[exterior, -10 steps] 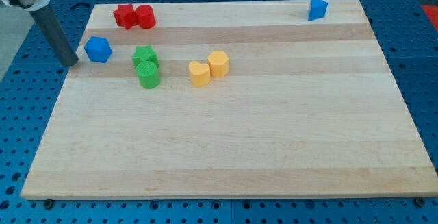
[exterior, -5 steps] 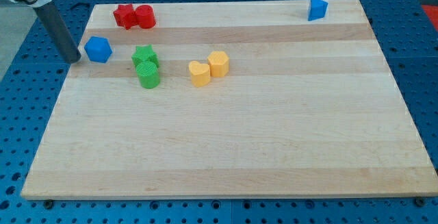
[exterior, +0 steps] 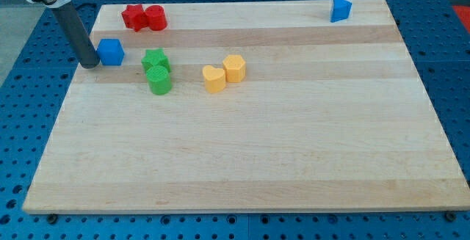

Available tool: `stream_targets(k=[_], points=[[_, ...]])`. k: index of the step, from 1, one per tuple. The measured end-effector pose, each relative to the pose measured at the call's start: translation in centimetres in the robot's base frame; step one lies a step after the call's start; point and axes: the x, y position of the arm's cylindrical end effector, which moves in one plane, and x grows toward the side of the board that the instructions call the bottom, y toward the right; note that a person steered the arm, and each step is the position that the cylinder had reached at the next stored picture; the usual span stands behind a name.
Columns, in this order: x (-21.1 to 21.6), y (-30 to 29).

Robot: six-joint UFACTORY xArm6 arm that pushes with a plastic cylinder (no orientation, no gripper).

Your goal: Move the blue cube towards right

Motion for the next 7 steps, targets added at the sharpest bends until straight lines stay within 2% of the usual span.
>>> stream_targets(k=[7], points=[[-1.7, 1.6]])
